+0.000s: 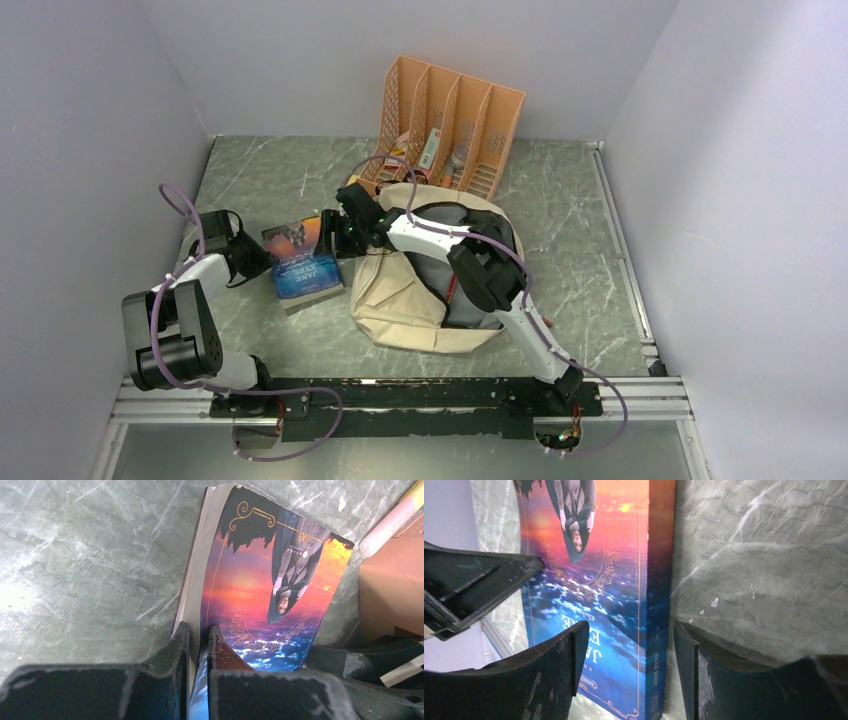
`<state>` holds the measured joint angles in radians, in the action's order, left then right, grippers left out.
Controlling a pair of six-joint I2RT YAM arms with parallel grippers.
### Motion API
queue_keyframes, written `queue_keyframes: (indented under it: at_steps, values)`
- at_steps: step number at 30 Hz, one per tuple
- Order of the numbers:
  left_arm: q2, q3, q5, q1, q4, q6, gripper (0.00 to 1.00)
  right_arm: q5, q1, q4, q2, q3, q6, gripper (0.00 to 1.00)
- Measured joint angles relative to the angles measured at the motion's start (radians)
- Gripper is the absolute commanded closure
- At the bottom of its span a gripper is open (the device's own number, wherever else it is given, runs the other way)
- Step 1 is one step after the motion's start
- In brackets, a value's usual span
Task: Pack the student bag
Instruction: Pick up the book from the center of the board.
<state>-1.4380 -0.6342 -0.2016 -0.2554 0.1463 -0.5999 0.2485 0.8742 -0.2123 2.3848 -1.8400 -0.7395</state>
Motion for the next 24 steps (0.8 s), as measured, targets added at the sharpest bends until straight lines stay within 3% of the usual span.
queue_keyframes:
  at_steps: [18,24]
  values:
    - [-0.014,0.015,0.017,0.0,-0.076,-0.013,0.95,0.178,-0.051,0.418,-0.011,0.186,-0.209,0.47]
    - [-0.013,0.021,0.026,0.0,-0.093,-0.008,0.95,0.216,-0.06,0.428,-0.011,0.179,-0.242,0.48]
